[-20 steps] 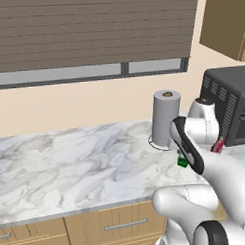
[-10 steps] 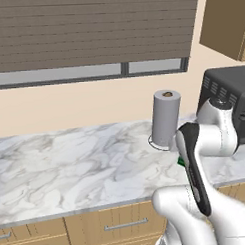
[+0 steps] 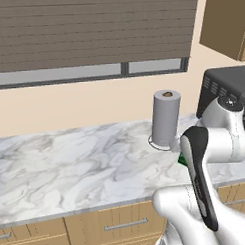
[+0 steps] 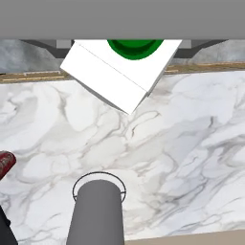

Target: Move the drinks to the dining counter.

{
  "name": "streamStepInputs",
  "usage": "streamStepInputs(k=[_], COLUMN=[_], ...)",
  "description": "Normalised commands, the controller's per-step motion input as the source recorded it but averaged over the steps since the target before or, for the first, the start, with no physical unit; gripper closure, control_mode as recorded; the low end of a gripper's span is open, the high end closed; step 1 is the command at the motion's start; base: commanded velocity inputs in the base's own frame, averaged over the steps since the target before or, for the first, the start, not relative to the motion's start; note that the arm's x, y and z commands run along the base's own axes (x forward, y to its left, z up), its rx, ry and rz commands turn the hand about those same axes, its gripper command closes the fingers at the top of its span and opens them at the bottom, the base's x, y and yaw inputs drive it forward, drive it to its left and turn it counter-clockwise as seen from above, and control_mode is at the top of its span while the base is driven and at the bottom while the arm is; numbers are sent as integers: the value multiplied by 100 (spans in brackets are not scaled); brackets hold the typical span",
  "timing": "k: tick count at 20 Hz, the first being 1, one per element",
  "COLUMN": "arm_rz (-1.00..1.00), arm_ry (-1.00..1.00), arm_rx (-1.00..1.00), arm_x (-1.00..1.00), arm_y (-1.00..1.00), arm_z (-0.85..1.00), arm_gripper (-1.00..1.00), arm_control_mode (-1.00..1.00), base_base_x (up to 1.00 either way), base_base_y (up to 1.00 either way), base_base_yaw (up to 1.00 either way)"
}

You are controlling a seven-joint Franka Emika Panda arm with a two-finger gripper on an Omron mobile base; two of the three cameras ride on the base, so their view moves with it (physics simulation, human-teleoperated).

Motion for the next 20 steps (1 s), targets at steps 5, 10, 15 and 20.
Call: streamStepInputs(k=[5,10,15,20], arm_rz=[0,0,0,0], arm_ry=[0,0,0,0], arm_rx=[0,0,0,0], arm_x=[-1,0,0,0], arm_y=[0,0,0,0], arm_z=[0,0,0,0], arm_gripper=[100,100,100,100], arm_control_mode=[-100,100,100,100], base_base_x=[0,-95,-28,9], base_base_y=[0,41,65,34], base_base_yaw=[0,6,37,95])
